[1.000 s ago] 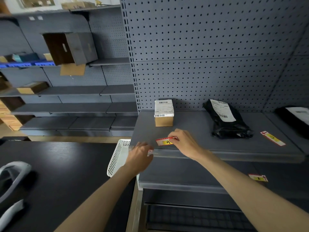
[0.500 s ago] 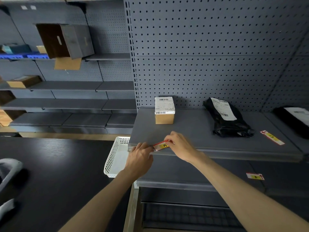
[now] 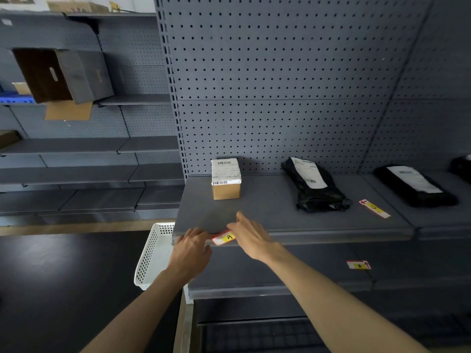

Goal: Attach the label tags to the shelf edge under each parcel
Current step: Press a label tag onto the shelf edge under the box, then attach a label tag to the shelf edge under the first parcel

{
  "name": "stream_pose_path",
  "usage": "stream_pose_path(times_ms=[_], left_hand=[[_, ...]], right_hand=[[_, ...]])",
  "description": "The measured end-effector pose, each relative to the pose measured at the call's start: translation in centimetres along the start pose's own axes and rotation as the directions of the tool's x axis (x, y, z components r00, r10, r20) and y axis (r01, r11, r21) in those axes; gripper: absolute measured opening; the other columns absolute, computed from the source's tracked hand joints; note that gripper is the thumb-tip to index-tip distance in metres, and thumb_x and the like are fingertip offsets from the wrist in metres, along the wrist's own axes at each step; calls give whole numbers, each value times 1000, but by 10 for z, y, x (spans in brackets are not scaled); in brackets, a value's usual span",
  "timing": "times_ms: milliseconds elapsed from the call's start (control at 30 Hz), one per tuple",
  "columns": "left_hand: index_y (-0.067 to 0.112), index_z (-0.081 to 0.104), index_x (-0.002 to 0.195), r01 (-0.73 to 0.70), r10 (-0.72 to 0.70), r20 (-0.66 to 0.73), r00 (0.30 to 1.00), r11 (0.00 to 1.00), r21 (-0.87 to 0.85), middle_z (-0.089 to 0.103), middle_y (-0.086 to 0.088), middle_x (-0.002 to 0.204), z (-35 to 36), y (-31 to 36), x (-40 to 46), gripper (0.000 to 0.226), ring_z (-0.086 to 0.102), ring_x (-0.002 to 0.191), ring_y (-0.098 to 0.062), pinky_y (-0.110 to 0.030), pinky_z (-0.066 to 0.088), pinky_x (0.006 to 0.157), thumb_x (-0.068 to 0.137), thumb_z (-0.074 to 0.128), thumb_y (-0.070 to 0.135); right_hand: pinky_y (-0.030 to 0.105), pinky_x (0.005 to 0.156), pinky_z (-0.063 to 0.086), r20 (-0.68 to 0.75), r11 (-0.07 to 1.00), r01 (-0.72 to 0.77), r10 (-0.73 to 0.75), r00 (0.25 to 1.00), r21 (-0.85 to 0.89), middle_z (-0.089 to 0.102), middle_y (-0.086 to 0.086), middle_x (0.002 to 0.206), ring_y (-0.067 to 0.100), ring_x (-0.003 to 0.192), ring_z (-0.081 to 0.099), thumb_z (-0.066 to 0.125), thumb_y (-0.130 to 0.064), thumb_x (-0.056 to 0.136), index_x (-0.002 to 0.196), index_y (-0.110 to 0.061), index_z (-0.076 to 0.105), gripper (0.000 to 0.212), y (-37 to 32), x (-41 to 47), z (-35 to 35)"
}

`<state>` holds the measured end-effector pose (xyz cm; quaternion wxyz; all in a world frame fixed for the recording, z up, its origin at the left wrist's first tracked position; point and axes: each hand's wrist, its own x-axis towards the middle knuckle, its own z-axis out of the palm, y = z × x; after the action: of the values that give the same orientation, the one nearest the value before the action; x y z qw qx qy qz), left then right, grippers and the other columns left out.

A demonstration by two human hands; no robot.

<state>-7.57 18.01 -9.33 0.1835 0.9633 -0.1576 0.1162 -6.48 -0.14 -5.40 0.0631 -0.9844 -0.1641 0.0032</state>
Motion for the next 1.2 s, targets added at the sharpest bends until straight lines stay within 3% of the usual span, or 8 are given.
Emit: stream_pose_path(times_ms=[33, 100, 167, 400, 633, 867, 1033, 1200], left_hand=[[21, 66, 115, -2, 1, 16, 1000, 1000, 8, 64, 4, 121, -2, 1, 1, 26, 57, 114, -16, -36, 44, 99, 90, 57, 20], [20, 65, 116, -11, 11, 39, 999, 1000, 20, 64, 2, 120, -7, 4, 4, 27, 57, 114, -18, -37, 44, 98, 90, 57, 20], [19, 66, 116, -22, 21, 34, 999, 999, 24, 65, 0, 118, -14, 9, 7, 27, 57, 113, -20, -38, 45, 96, 89, 59, 20], [18, 67, 92, -141, 140, -65, 988, 990, -3, 67, 1, 93, -32, 53, 11, 10, 63, 92, -22, -32, 49, 72, 88, 63, 26], [18, 64, 104, -280, 280, 10, 960, 960, -19, 65, -1, 104, -16, 156, 19, 24, 60, 99, -20, -34, 49, 83, 92, 52, 35], [17, 63, 110, -247, 247, 50, 968, 969, -12, 65, -2, 110, 24, 283, 29, 28, 59, 105, -22, -38, 51, 89, 93, 51, 37], [17, 63, 105, -182, 185, 90, 979, 982, -38, 65, -2, 109, 66, 367, 30, 22, 59, 105, -23, -39, 51, 86, 92, 52, 31], [15, 65, 106, -146, 155, 149, 977, 987, -67, 65, -3, 110, 110, 414, 37, 22, 63, 100, -25, -39, 53, 82, 92, 52, 26]], right_hand=[[33, 59, 42, -20, 1000, -8, 8, 1000, 24, 44, 12, 102, 30, 71, 61, 52, -7, 97, 102, -6, 54, 6, 2, -1, -2], [37, 62, 44, -57, 998, -21, 25, 998, 64, 46, 14, 111, 34, 78, 62, 50, -23, 100, 126, -6, 47, 31, 7, -6, -8], [42, 67, 50, -94, 997, -33, 40, 995, 71, 47, 13, 113, 35, 79, 62, 48, -32, 99, 130, -7, 45, 39, 14, -14, -16], [40, 72, 51, -188, 989, -137, 144, 971, 51, 55, 6, 112, 29, 81, 64, 45, -38, 98, 113, -11, 55, 32, 67, -67, -37], [39, 76, 52, -236, 980, -196, 196, 952, 24, 61, 6, 103, 25, 91, 62, 47, -39, 94, 103, -11, 61, 33, 143, -139, -55], [37, 71, 51, -265, 981, -195, 187, 946, -5, 62, 6, 102, 22, 98, 55, 48, -40, 94, 103, -10, 62, 35, 243, -207, -70], [40, 78, 53, -231, 988, -154, 148, 962, -10, 62, 8, 102, 23, 97, 57, 51, -39, 93, 99, -9, 63, 33, 312, -243, -71], [37, 74, 52, -202, 988, -148, 156, 967, 51, 63, 6, 100, 22, 92, 59, 55, -37, 92, 95, -9, 63, 29, 365, -258, -49]])
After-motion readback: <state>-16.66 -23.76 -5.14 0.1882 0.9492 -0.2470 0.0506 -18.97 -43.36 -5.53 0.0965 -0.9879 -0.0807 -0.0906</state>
